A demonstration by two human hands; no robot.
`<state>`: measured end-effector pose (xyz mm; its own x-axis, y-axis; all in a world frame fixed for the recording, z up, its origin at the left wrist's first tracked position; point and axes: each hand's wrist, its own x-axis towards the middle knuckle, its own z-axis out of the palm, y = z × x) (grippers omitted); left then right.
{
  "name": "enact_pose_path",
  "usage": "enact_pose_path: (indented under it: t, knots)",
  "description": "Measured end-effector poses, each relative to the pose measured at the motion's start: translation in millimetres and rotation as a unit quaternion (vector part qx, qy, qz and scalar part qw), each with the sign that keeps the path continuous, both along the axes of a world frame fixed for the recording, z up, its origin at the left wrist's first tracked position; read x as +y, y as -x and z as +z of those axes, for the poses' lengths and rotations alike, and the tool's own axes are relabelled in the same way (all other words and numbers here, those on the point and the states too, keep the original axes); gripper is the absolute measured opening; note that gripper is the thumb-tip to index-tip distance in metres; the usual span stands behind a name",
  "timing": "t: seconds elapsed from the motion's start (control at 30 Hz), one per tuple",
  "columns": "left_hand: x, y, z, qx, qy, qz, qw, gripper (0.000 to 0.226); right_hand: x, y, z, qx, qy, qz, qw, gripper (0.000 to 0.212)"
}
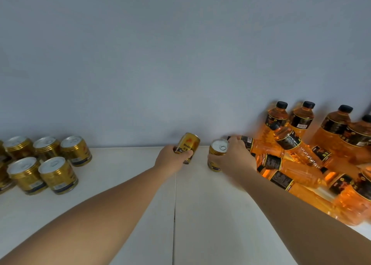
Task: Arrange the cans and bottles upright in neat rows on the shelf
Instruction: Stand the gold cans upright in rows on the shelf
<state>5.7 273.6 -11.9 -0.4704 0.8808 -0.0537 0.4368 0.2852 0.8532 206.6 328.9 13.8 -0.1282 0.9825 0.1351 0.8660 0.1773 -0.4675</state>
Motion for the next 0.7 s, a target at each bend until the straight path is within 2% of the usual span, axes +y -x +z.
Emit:
enact_pose_path:
  t: [0.1,0.2,0.27,0.33,0.43,0.53,0.7]
  knots:
    - [-11.5,7.8,5.0,-0.12,-0.04,0.049,0.991,0.034,-10.2,6.5,5.2,0.032,-0.036,0.005,0.999,0.067]
    - [-28.8,14.3,9.0,-0.23,-0.068,0.067,0.968,0.046,-28.0,18.8,13.2,0.056,-0.03,0.005,0.998,0.065]
    - [-45.8,18.9,13.3,-0.266,-0.08,0.063,0.959,0.049,-44.0,29.8,16.1,0.065,-0.023,0.011,0.998,0.067]
    - [-66.0,27.7,17.5,-0.262,-0.086,0.049,0.96,0.04,-64.0,43.3,17.0,0.086,-0.028,0.02,0.996,0.066]
    - [-101.8,48.8,23.2,-0.212,-0.087,0.02,0.973,0.028,-96.3,69.6,18.0,0.155,-0.032,0.036,0.987,0.06]
    - [-143.6,76.5,23.6,-0.152,-0.085,0.006,0.985,0.036,-132.6,102.6,16.8,0.221,-0.016,0.064,0.973,0.054]
    - [-217.5,132.1,8.4,-0.083,-0.081,0.029,0.993,0.062,-194.0,165.1,8.8,0.298,0.014,0.104,0.949,0.05]
